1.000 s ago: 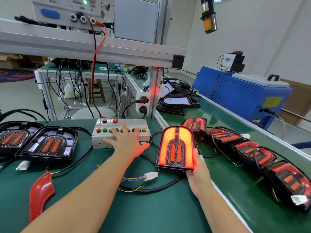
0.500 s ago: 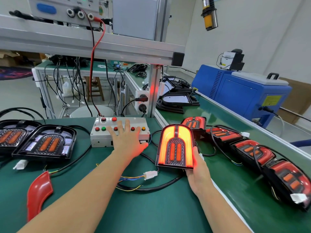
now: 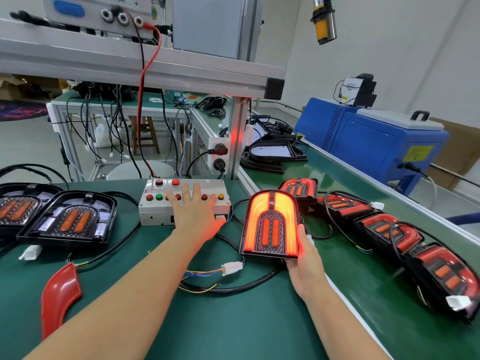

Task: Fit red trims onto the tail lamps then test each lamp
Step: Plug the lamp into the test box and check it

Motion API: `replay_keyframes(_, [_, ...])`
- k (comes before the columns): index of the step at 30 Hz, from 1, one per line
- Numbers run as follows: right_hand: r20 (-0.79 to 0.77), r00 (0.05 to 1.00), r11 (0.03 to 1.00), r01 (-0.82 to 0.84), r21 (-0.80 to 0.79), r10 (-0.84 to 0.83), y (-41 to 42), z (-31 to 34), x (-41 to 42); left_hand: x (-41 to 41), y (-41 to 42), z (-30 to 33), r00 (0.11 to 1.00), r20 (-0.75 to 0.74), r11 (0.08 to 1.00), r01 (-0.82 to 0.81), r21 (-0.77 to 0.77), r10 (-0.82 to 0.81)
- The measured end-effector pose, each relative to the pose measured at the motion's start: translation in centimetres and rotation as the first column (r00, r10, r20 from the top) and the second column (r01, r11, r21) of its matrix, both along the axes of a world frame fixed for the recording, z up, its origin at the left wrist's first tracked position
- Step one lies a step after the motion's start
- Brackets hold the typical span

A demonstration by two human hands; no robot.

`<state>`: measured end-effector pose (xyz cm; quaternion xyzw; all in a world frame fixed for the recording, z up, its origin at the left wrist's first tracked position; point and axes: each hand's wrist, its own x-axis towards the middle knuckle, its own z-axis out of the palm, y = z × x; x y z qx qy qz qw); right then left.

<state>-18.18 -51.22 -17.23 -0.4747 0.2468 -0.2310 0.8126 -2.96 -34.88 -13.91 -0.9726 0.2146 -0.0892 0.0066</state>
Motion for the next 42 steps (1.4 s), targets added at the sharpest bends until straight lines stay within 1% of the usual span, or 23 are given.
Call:
replay_keyframes(17, [0.007, 1.0, 1.0, 0.016, 0.012, -0.016, -0.4, -0.3, 0.3, 0.3, 0.0, -0.3, 1.0, 0.002, 1.0, 0.008, -0.009, -0.008])
replay_keyframes(24, [-0.007, 1.0, 1.0, 0.021, 0.015, -0.021, -0.3, 0.0, 0.3, 0.2, 0.1, 0.2, 0.998, -0.059, 0.999, 0.01, -0.038, -0.012])
replay_keyframes(28, [-0.012, 1.0, 1.0, 0.005, -0.005, -0.006, -0.3, 0.1, 0.2, -0.1, 0.3, 0.9, 0.996, -0.094, 1.0, 0.009, -0.03, -0.011])
replay_keyframes(30, [-0.017, 1.0, 1.0, -0.001, 0.001, 0.001, -0.4, 0.2, 0.2, -0.6, 0.5, 1.4, 0.994, -0.093, 0.997, 0.044, -0.061, -0.049])
replay_keyframes(33, [-0.018, 1.0, 1.0, -0.001, 0.012, 0.001, -0.6, 0.1, 0.3, -1.9, 1.4, 2.1, 0.976, -0.091, 0.972, 0.186, -0.143, -0.2])
replay_keyframes(36, [-0.032, 0.999, 1.0, 0.009, 0.015, -0.008, -0.6, 0.1, 0.4, -4.0, 3.1, 2.5, 0.92, -0.17, 0.925, 0.317, -0.208, -0.354])
replay_keyframes(39, [-0.058, 0.998, 0.998, 0.036, 0.042, -0.033, -0.7, 0.3, 0.6, -6.5, 4.3, 2.3, 0.885, -0.244, 0.915, 0.363, -0.175, -0.397])
replay_keyframes(42, [-0.079, 0.994, 0.993, 0.078, 0.091, -0.071, -0.7, 0.7, 0.8, -8.2, 4.2, 1.6, 0.885, -0.258, 0.922, 0.368, -0.121, -0.387])
